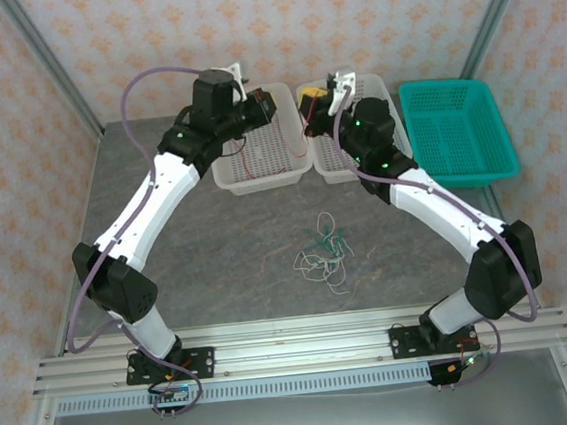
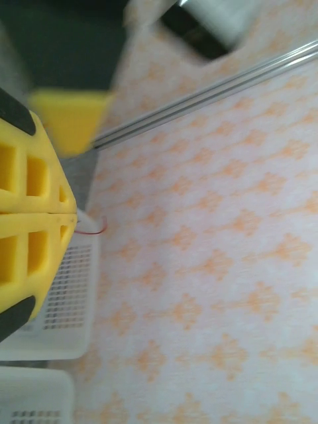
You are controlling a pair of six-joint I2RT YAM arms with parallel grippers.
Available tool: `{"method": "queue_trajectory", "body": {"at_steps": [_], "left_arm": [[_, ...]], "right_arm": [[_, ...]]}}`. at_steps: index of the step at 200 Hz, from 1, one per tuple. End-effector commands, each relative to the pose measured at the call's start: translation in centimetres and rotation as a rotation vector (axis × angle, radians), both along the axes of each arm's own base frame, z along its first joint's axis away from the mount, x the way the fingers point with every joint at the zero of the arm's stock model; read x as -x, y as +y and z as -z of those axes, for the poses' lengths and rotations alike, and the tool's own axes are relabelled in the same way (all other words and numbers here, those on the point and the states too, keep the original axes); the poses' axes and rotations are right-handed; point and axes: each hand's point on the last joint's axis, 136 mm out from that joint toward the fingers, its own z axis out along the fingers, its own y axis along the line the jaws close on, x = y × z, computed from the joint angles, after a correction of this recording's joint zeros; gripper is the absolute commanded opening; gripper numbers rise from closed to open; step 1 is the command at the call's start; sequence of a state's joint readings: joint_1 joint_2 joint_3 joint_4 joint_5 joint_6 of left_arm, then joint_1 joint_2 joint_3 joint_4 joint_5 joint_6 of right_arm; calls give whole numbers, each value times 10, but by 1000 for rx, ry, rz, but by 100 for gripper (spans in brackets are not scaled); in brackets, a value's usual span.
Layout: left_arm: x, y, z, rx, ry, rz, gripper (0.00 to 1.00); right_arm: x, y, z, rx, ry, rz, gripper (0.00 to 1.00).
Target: Untangle the cables
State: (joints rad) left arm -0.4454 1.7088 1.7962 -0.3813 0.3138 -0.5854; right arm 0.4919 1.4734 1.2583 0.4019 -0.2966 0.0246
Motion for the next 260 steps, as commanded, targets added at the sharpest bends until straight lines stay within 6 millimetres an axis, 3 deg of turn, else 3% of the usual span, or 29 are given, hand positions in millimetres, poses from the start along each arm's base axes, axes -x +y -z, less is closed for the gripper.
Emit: {"method": "queue_trajectory", "body": {"at_steps": [1,33,56,82,110,142,154,165,194,200,203,240,260], "left_arm": [[9,8,-47,31,-129,-13,0],[18,36,-52,-84,-164,-107,0],[25,74,-42,-218,-169,-252,0],[27,121,-18,-358,-121,-418,0],[6,130,11,-419,-82,-438,0],[-28,128,41,-479,-71,-440,0],[-42,125,54,-486,-57,-424,0],[-54,121,63,-510,-57,-401,0],[-86,124,81,-534,-35,-394,0],[-91,126,77,-519,-38,-398,0],[-97,126,88,-524,-18,-393,0],[-133,134,103,-476,26,-386,0],[-151,130,116,-481,51,-377,0]], "right_arm": [[-8,9,-6,1,-2,-24,0],[-30,42,-17,-57,23,-147,0],[-58,66,0,-89,85,-193,0],[-97,89,50,-74,189,-206,0],[-129,111,115,-1,314,-218,0],[-149,114,195,96,453,-168,1],[-147,114,219,138,523,-167,13],[-138,112,228,166,570,-170,29],[-112,98,213,164,556,-152,52],[-105,95,209,165,547,-146,55],[-102,92,206,166,545,-142,55],[-41,72,167,209,503,-224,61],[-5,66,163,247,503,-311,68]]}}
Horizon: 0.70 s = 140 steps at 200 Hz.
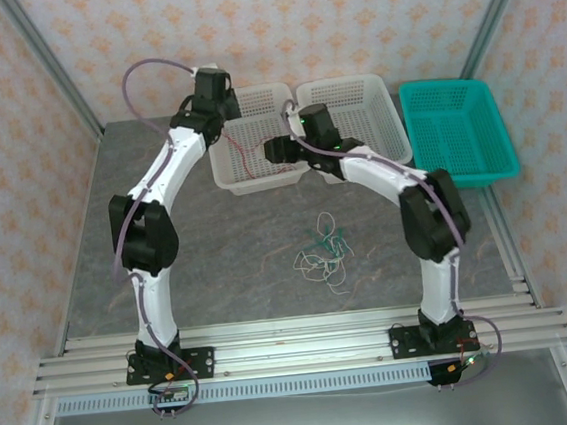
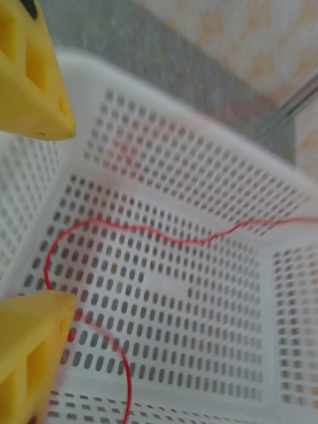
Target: Untangle the cables
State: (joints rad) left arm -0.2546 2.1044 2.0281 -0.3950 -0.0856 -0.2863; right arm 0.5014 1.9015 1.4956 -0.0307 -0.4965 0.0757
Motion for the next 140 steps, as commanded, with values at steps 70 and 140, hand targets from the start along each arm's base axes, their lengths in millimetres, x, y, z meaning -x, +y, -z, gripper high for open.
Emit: {"method": "queue_trajectory", "body": {"at_steps": [70,140], "left_arm": [[-66,-27,63,69,77,43,0],[-29,-5,2,63,37,-27,100]], "right_arm": [[101,-33,-82,-69,-104,-122,81],[105,-89,-103,-27,-190,139,89]]}}
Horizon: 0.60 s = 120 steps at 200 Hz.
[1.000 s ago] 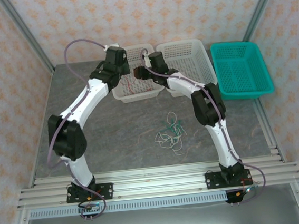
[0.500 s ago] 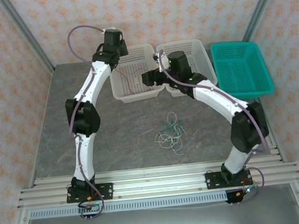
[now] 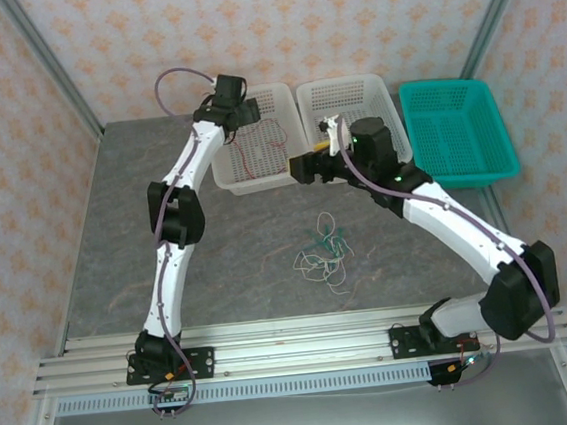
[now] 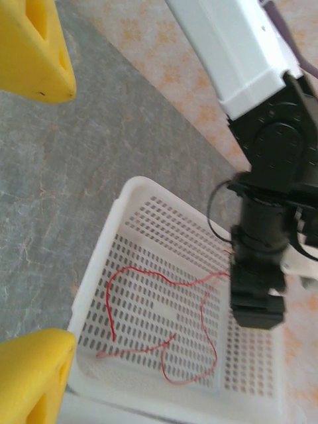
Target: Untangle the cables
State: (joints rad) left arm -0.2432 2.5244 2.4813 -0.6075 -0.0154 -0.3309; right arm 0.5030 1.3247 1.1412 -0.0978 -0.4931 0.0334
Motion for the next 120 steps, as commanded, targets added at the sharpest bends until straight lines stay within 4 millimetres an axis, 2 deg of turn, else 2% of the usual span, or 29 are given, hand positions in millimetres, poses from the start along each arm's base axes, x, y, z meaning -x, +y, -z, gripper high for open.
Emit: {"method": "queue_trajectory", "body": {"at_steps": [1,22,38,47,65,78,87,89,101,120], "left_arm": [[25,13,-102,26,-146,-52,100],[57,33,-160,56,-256,-107,100],[87,41,-191,105,-316,-119,100],[107,38,-216,157,-368,-86,100],[140,13,-240,278,-441,51,100],[169,-14,-244,314,-447,169,100],[191,-35,-242,301,-427,246,100],[196,-39,-241,292,-425,264,100],[225,-67,-227,242,-384,364,100],[265,-104,-192,227,-309,490,100]], "right_arm": [[-11,-27,-7,9,-21,162,89],[-14,-46,-2,39,-9,257,89],[-14,-57,2,57,5,306,89],[-14,-63,5,63,18,338,88],[-8,-78,17,71,67,415,88],[0,-88,36,52,147,477,87],[6,-90,60,54,223,491,86],[11,-91,57,39,222,490,86],[25,-93,81,31,298,488,85],[48,-92,121,41,429,460,85]]}}
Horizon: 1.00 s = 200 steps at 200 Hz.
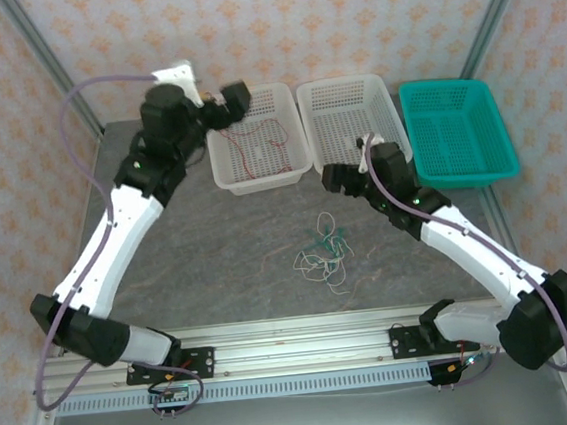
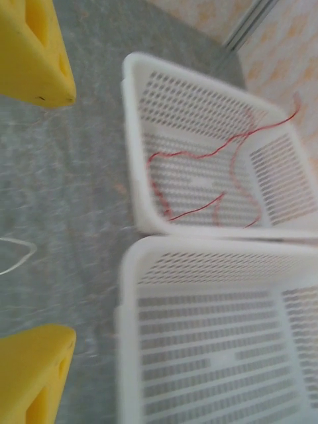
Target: Untangle the cables
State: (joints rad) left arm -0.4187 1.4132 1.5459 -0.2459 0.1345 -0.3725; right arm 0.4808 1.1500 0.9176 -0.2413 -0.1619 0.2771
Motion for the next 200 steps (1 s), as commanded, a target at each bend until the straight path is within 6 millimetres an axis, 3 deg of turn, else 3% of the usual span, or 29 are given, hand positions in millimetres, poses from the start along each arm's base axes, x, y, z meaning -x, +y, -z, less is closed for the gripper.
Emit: {"method": "queue_trajectory", "body": {"at_steps": [1,31,63,89,120,132,149,164,200], "left_arm": [[34,-55,74,-119,129,207,100],[77,-85,137,-144,256,301,100],[101,-113,191,-58,394,367,94],[96,-128,237,25,527,349,90],[81,-131,275,60,636,263,82],[77,-131,292,70,688,231,78],[75,-127,314,66,769,180,71],[74,-129,328,90,824,168,64],[68,-151,342,217,885,201,65]], "right_arm": [[30,-8,51,-40,201,40,85],[62,-1,100,-81,403,11,83],[75,9,131,-110,510,-5,80],[74,28,145,-119,567,-48,78],[71,32,168,-105,638,-5,68],[72,31,178,-90,657,3,59],[73,27,183,-48,644,-8,36],[72,23,183,-31,619,-11,22],[69,22,180,-35,563,-23,21]]}}
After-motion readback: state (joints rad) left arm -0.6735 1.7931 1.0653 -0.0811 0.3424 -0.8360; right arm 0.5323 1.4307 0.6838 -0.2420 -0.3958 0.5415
